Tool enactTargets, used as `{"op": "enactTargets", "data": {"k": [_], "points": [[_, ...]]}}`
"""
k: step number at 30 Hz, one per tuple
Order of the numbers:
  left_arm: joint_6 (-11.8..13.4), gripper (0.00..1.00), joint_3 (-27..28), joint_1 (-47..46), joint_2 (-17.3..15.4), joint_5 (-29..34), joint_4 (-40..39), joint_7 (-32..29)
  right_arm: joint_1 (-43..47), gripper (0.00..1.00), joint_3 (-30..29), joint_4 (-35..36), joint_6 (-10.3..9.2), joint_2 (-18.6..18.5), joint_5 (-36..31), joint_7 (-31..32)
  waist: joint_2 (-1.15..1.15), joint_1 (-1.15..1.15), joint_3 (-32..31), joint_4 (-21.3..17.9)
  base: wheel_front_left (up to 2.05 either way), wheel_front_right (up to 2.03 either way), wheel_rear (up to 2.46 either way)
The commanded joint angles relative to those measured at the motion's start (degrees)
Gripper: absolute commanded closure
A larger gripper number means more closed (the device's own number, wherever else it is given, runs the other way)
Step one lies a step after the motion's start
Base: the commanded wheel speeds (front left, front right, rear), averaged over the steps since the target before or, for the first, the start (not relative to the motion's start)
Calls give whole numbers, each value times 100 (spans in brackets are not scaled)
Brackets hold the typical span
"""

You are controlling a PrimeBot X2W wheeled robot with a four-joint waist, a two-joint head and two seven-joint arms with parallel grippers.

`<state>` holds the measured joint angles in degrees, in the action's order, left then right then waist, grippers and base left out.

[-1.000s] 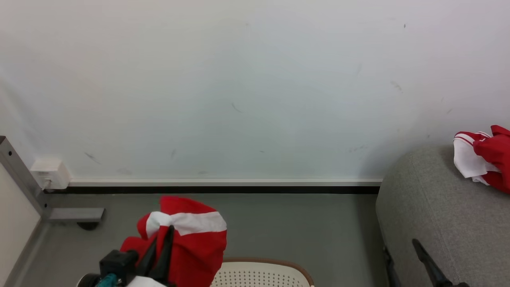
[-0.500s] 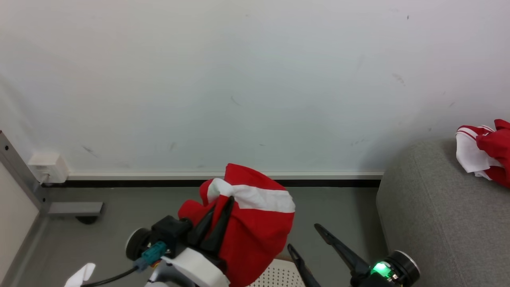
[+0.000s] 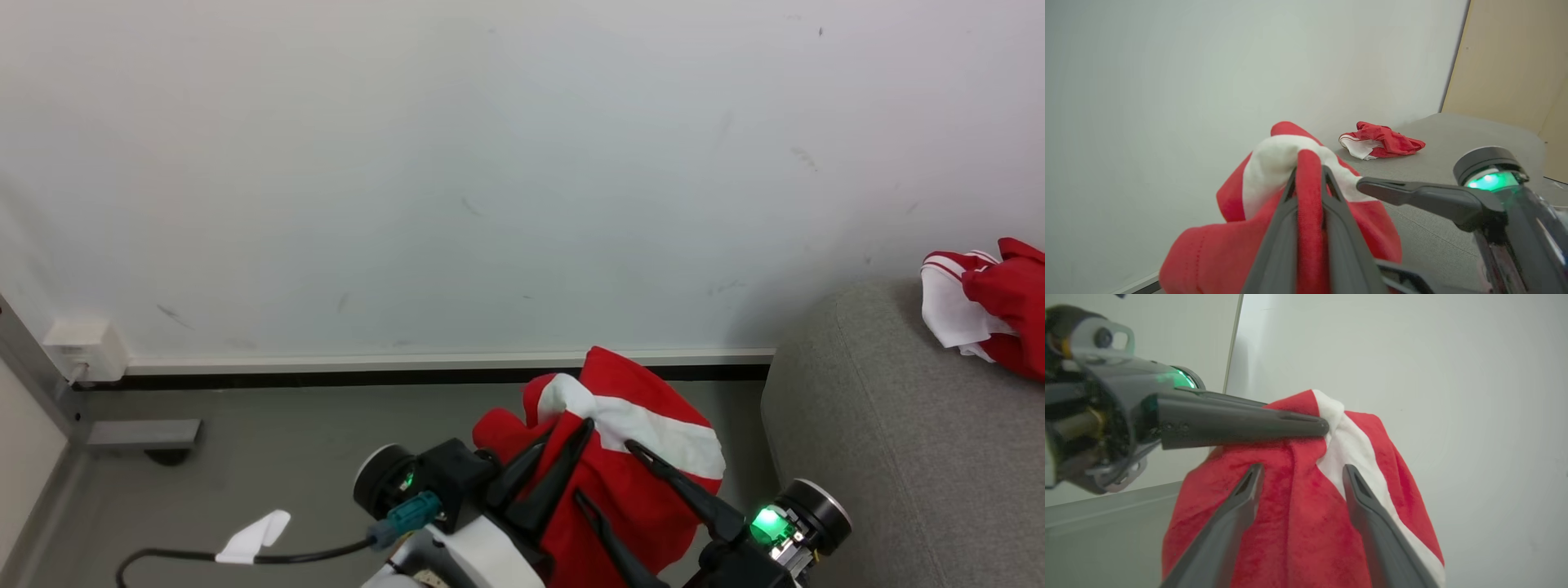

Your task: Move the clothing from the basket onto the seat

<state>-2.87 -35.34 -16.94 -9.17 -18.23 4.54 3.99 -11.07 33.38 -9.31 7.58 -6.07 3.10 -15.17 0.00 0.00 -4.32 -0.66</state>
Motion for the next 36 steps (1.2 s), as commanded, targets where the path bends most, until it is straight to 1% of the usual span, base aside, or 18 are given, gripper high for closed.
{"op": "enactTargets", "data": {"k": [1, 5, 9, 14, 18, 19, 20, 21, 25, 29, 30, 31, 32, 33, 36], "points": [[-23, 100, -9, -43, -14, -15, -80, -44, -57, 0, -41, -35, -17, -77, -35, 5, 0, 0, -5, -6, 0, 0, 0], [-168, 100, -129, 2, -94, -177, -281, -190, -80, 0, -168, -31, -17, -183, -66, 5, 0, 0, -20, -18, 0, 0, 0], [-358, 100, -354, 77, -181, -571, -450, -370, -120, 0, -128, -22, -17, -327, -11, 5, 0, 0, -52, -27, 0, 0, 0], [-455, 100, -721, -2, -295, -1110, -597, -469, -251, 0, 190, -61, -17, -515, 230, 5, 0, 0, -77, -40, 0, 0, 0], [-469, 100, -930, -103, -402, -1445, -621, -414, -320, 0, 374, -136, -17, -610, 442, 5, 0, 0, -82, -43, 0, 0, 0], [-471, 100, -978, -132, -416, -1508, -622, -387, -317, 6, 428, -169, -17, -624, 532, 6, 0, 0, -82, -41, 0, 0, 0], [-470, 100, -1016, -163, -445, -1550, -621, -370, -315, 68, 459, -202, -17, -633, 604, 6, 0, 0, -81, -39, 0, 0, 0], [-471, 100, -1046, -184, -479, -1599, -613, -340, -308, 100, 506, -241, -17, -642, 666, 6, 0, 0, -80, -39, 0, 0, 0], [-473, 100, -1126, -240, -560, -1723, -557, -257, -315, 100, 612, -321, -17, -673, 906, 6, 0, 0, -68, -47, 0, 0, 0], [-472, 100, -1142, -269, -616, -1726, -476, -140, -263, 100, 501, -357, -17, -689, 999, 6, 0, 0, -57, -76, 0, 0, 0], [-466, 84, -1132, -271, -629, -1700, -445, -93, -236, 100, 455, -366, -17, -682, 1015, 6, 0, 0, -54, -91, 0, 0, 0], [-448, 57, -1120, -269, -641, -1664, -417, -63, -211, 100, 401, -362, -18, -667, 1033, 6, 0, 0, -50, -109, 0, 0, 0], [-431, 18, -1114, -256, -646, -1645, -381, -35, -188, 100, 358, -344, -17, -655, 1064, 5, 0, 0, -45, -133, 0, 0, 0], [-423, 0, -1111, -239, -654, -1625, -356, -12, -170, 100, 311, -327, -17, -648, 1076, 5, 0, 0, -39, -160, 0, 0, 0], [-376, 0, -1098, -206, -672, -1581, -284, 75, -111, 100, 119, -293, -17, -649, 1081, 3, 0, 0, -21, -265, 0, 0, 0]]}}
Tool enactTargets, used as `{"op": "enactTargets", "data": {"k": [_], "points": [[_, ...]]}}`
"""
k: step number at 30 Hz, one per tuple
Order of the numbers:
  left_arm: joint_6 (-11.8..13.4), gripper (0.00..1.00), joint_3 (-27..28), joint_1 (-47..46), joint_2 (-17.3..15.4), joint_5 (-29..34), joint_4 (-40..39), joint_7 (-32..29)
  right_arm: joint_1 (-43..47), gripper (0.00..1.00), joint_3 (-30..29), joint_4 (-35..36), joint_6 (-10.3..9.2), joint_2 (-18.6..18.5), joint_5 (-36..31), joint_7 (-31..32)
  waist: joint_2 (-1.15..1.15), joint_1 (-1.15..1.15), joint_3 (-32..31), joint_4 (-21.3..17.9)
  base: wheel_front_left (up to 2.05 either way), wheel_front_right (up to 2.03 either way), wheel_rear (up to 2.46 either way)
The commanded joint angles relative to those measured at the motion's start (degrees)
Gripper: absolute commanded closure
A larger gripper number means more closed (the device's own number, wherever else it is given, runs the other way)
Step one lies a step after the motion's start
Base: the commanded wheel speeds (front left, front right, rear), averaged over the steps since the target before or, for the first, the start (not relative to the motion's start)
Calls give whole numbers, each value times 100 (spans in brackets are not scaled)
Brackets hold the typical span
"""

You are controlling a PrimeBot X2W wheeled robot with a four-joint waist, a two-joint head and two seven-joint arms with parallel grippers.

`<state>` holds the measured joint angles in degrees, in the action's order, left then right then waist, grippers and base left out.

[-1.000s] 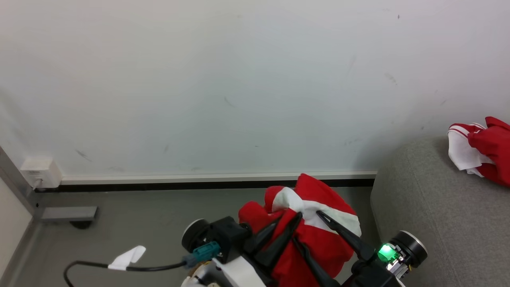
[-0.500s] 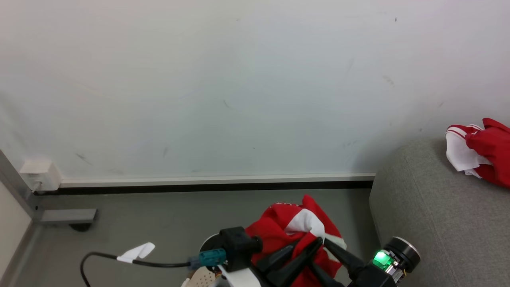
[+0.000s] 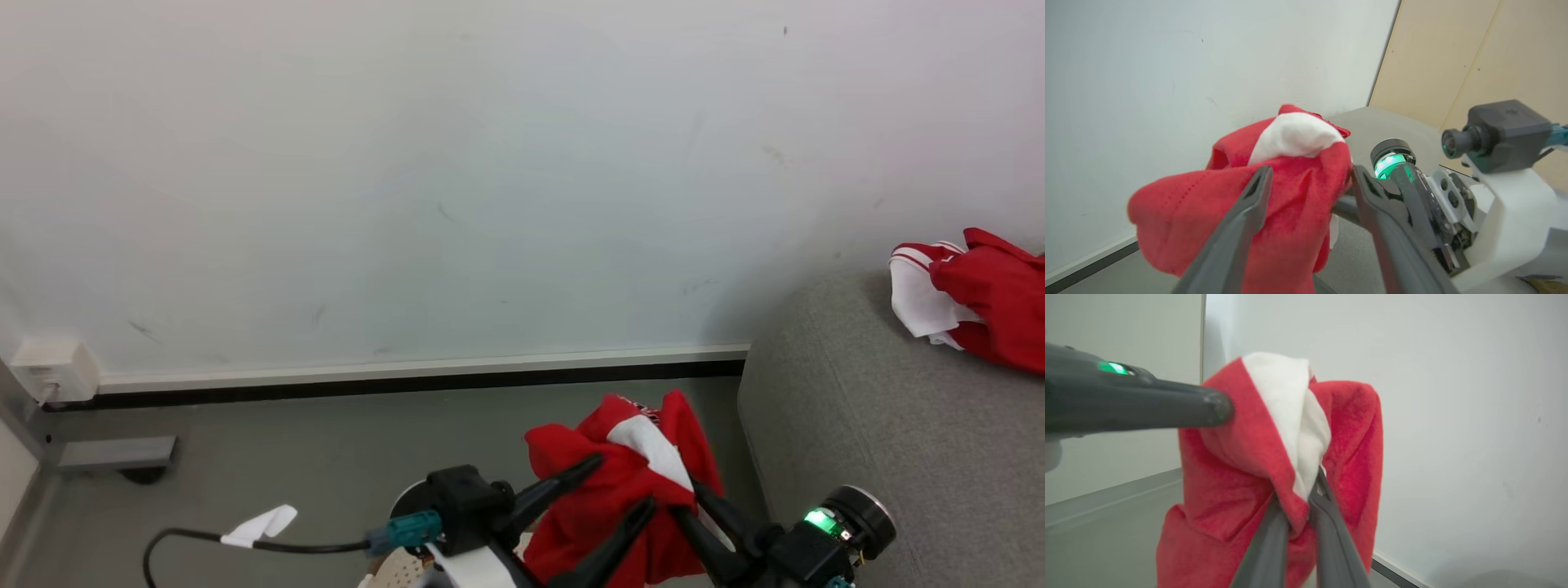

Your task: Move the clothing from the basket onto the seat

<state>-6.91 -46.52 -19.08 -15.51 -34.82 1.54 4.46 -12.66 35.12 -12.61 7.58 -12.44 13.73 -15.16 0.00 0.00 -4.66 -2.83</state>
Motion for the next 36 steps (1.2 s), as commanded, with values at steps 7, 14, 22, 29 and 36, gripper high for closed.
{"op": "enactTargets", "data": {"k": [7, 14, 22, 29, 36], "points": [[120, 0, 36, 22, -54, 152, 154, 200, 192, 100, -592, 179, -17, -48, -92, 2, 0, 0, 114, -507, 0, 0, 0], [164, 0, 11, -12, -45, 181, 310, 293, 248, 100, -955, 330, -17, -128, -203, 2, 0, 0, 235, -1223, 0, 0, 0], [172, 0, -28, -79, 0, 213, 481, 441, 403, 100, -1291, 398, -17, -123, -238, 2, 0, 0, 323, -1922, 0, 0, 0], [156, 0, -78, -150, 37, 218, 581, 500, 495, 100, -1498, 458, -17, -132, -269, 2, 0, 0, 386, -2138, 0, 0, 0], [143, 0, -124, -184, 60, 220, 632, 526, 516, 100, -1607, 495, -17, -101, -281, 2, 0, 0, 437, -2129, 0, 0, 0]]}}
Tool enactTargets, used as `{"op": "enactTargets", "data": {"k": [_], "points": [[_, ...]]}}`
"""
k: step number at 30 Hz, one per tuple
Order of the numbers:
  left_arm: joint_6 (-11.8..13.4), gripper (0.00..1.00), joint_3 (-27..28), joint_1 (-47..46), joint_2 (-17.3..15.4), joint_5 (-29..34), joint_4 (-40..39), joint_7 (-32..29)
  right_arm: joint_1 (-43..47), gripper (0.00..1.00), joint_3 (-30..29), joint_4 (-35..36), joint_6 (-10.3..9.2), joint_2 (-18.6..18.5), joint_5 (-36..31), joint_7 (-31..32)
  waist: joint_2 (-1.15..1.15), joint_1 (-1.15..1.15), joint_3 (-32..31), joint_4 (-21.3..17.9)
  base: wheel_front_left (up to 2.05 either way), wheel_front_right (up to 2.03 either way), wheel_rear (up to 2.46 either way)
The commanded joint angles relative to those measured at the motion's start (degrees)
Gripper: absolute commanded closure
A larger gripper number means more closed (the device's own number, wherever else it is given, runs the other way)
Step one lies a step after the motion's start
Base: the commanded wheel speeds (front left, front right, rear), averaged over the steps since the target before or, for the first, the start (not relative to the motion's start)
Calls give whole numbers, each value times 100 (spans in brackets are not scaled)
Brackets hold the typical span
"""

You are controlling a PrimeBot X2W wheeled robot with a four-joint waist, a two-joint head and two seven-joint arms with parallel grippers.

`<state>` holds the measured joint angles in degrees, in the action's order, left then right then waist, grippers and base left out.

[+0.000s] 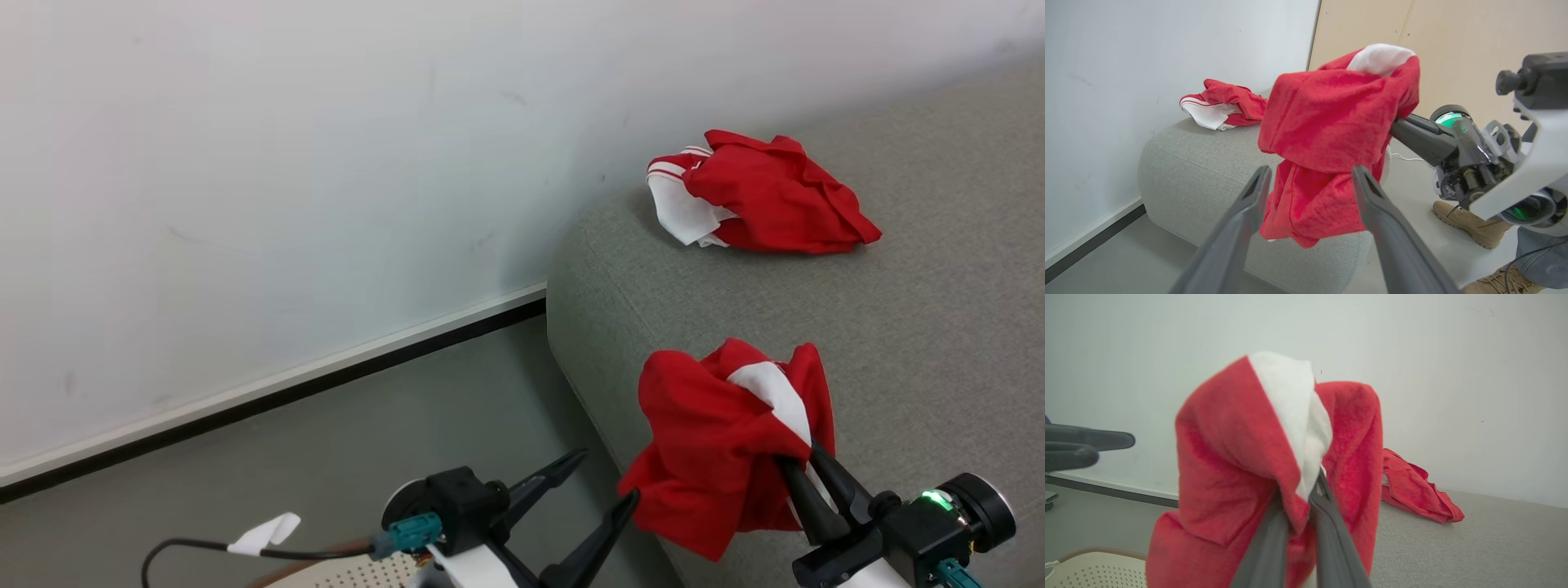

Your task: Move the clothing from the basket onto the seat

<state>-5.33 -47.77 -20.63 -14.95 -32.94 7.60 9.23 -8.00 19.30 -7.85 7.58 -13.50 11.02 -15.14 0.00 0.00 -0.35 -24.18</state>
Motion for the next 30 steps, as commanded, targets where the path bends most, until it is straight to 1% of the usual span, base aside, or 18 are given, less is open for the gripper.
{"op": "enactTargets", "data": {"k": [1, 6, 8, 13, 18, 22, 26, 30], "points": [[-12, 0, -3, -40, 2, 31, 30, 47, 45, 100, -38, 27, -17, 13, -14, 1, 0, 0, 27, 15, 0, 0, 0], [18, 0, 16, -110, -19, 9, 21, 2, -40, 100, -154, 84, -17, 113, 64, 1, 0, 0, 233, 62, 0, 0, 0], [36, 0, 31, -220, -53, 69, -30, -43, -141, 100, -264, 142, -17, 187, 118, 1, 0, 0, 470, 115, 0, 0, 0], [44, 0, 76, -621, -148, 210, -188, -228, -551, 100, -734, 214, -17, 383, 183, 1, 0, 0, 1304, 343, 0, 0, 0], [6, 0, 149, -1121, -254, 315, -327, -398, -1308, 100, -1376, 231, -17, 421, 71, 1, 0, 0, 2200, 648, 0, 0, 0], [21, 0, 269, -1463, -368, 438, -375, -433, -2101, 100, -1807, 137, -17, 225, -9, 0, 0, 0, 2773, 871, 0, 0, 0], [31, 0, 370, -1690, -405, 484, -380, -379, -3027, 100, -2229, -143, -17, -209, -23, 1, 0, 0, 3124, 1074, 0, 0, 0], [38, 0, 411, -1743, -400, 476, -311, -264, -3965, 100, -2535, -701, -17, -786, -106, 0, 0, 0, 3277, 1253, 0, 0, 0]]}}
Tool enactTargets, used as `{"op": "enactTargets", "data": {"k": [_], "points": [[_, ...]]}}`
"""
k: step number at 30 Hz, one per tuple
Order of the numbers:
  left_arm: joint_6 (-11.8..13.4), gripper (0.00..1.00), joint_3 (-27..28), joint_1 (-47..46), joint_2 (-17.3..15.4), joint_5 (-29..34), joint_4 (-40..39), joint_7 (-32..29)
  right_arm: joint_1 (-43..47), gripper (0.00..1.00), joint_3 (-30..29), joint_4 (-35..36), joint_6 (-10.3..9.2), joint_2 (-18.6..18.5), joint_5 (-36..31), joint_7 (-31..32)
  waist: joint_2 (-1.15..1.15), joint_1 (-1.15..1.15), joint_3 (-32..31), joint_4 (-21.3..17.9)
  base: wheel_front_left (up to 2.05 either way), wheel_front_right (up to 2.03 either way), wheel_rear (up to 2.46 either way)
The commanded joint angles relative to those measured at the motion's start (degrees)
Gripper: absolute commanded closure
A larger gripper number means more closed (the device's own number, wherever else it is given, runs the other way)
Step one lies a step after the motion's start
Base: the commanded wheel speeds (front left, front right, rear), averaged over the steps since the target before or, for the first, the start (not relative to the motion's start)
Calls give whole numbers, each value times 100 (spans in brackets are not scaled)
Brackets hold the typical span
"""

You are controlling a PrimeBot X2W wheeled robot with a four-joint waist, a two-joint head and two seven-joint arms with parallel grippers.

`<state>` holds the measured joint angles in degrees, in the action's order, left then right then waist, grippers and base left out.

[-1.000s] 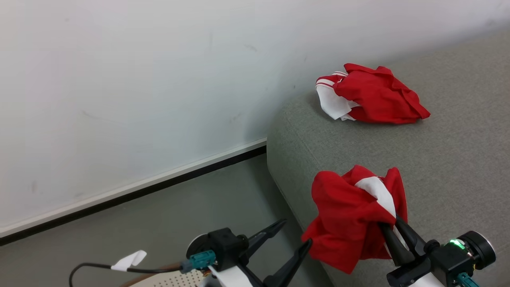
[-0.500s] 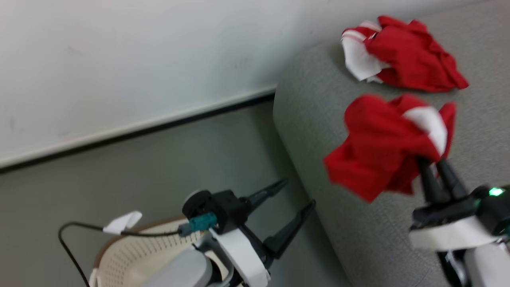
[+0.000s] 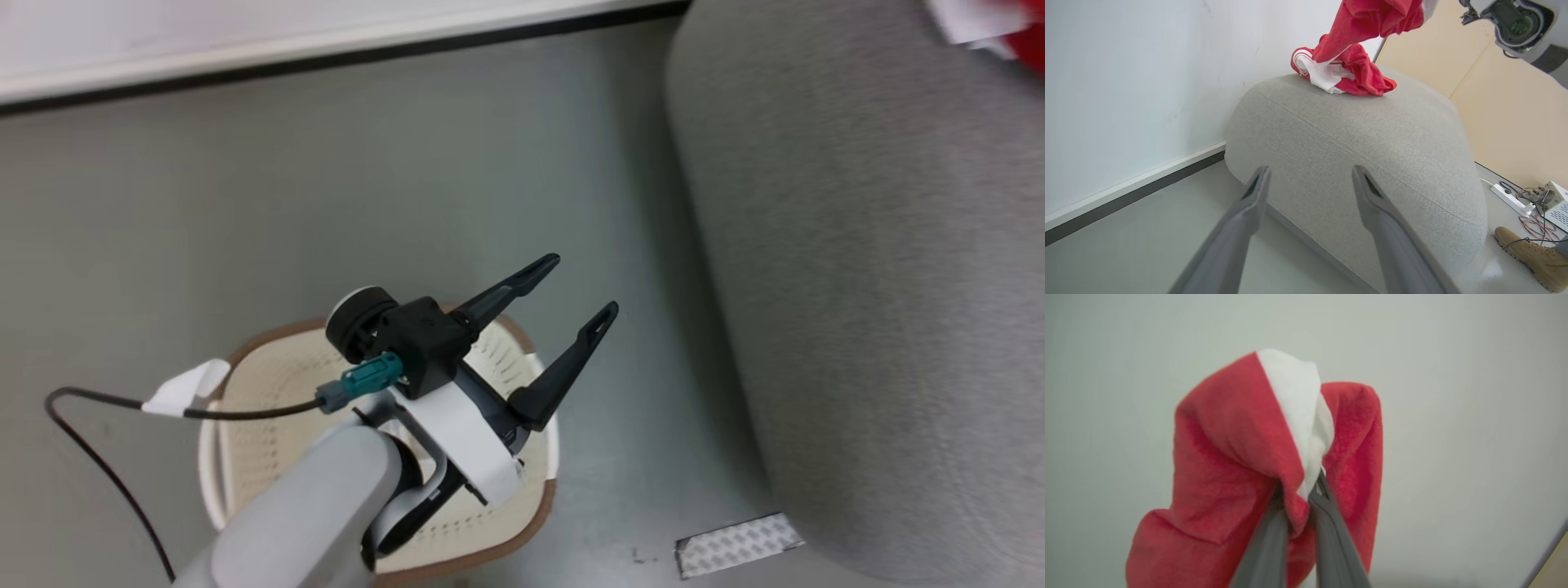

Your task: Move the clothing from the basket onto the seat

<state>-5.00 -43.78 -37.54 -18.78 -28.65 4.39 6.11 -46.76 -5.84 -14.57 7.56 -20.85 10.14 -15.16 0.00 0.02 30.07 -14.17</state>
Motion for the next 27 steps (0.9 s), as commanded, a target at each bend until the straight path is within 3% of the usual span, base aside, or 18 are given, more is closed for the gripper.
{"op": "enactTargets", "data": {"k": [1, 10, 15, 27], "points": [[9, 0, 9, -45, -8, 36, 32, 72, -327, 100, -125, -192, -16, -202, -31, 17, 0, -2, 251, 293, 0, 0, 0], [87, 0, 54, 123, 101, -91, 197, 335, -1853, 100, -1296, -1645, -16, -1415, -40, 316, 0, -2, 303, 572, 0, 0, 0], [134, 0, 90, 165, 56, -125, 202, 379, -2009, 100, -1877, -2471, -16, -1746, -366, 327, 0, -2, 380, 624, 0, 0, 0], [341, 0, 90, 239, -51, -103, -40, 243, -1491, 100, -2892, -3601, -15, -767, -1172, -2, 0, -2, 628, 710, 0, 0, 0]]}}
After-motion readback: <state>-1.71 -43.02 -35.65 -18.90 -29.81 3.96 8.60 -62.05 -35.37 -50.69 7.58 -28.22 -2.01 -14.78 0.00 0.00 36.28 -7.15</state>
